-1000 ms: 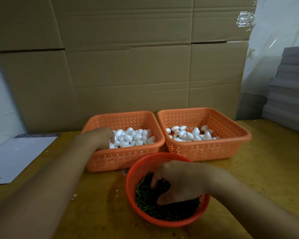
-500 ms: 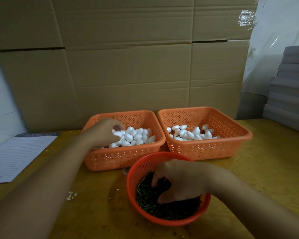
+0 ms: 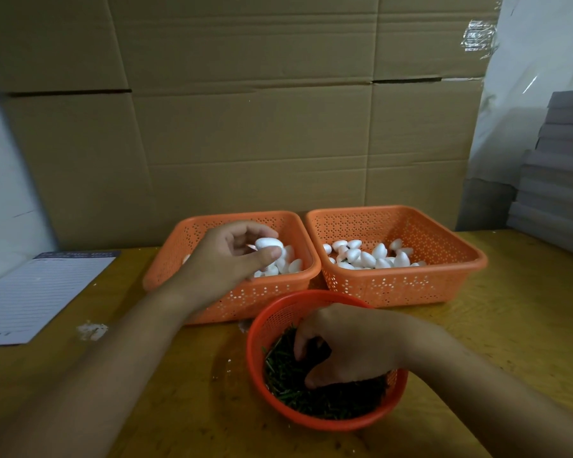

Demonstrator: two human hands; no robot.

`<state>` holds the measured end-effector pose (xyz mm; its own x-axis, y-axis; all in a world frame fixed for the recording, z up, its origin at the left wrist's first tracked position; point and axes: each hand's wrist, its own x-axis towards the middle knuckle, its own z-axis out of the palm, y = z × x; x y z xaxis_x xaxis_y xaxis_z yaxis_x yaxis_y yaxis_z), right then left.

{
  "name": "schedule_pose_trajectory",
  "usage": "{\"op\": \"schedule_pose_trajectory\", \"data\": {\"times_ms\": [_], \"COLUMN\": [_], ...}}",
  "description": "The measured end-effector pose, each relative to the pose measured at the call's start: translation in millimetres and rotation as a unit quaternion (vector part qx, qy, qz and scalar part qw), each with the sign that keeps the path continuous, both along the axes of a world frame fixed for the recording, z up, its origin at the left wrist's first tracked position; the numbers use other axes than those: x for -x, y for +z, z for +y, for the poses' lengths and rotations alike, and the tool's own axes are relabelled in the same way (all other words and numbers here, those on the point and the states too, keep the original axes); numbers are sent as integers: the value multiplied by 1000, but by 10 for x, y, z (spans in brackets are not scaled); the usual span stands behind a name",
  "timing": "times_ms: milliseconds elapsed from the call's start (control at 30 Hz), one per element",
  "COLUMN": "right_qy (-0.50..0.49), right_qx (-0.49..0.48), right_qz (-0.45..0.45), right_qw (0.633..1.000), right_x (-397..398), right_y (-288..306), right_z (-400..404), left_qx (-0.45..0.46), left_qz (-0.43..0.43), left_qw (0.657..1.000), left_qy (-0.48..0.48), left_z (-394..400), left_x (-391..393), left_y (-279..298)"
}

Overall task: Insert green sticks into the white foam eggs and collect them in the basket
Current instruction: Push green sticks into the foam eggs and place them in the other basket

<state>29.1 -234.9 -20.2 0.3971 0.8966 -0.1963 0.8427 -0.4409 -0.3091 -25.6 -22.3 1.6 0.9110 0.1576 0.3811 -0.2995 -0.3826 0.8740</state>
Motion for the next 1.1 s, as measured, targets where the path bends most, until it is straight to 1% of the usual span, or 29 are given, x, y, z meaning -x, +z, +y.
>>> {"op": "schedule_pose_trajectory", "data": {"times_ms": [67, 133, 233, 400, 500, 700, 833, 1000, 1100], "right_qy": [0, -1, -2, 1, 4, 9, 9, 11, 5], "right_qx": [-7, -10, -10, -29, -38, -42, -42, -42, -58], "right_qz": [3, 4, 4, 7, 3, 9, 9, 10, 12], "right_qw": [1000, 1000, 1000, 1000, 999, 999, 999, 999, 998], "right_x": [5, 7, 11, 18, 24, 37, 36, 43, 44], "right_y": [-7, -10, 2, 7, 11, 18, 22, 30, 44], "right_z": [0, 0, 3, 12, 22, 8, 5, -1, -2], "left_qx": [98, 154, 199, 248, 251, 211, 202, 214, 248], "left_qz": [29, 54, 71, 78, 79, 73, 60, 45, 46], "left_qw": [993, 981, 966, 954, 952, 965, 968, 966, 958], "left_qy": [-65, -109, -147, -151, -156, -137, -136, -138, -136], "left_z": [-57, -101, -131, -183, -212, -247, -228, -232, -251], "left_x": [72, 123, 142, 156, 170, 171, 162, 167, 162], "left_y": [-36, -47, -28, -31, -59, -92, -99, -92, -77]}}
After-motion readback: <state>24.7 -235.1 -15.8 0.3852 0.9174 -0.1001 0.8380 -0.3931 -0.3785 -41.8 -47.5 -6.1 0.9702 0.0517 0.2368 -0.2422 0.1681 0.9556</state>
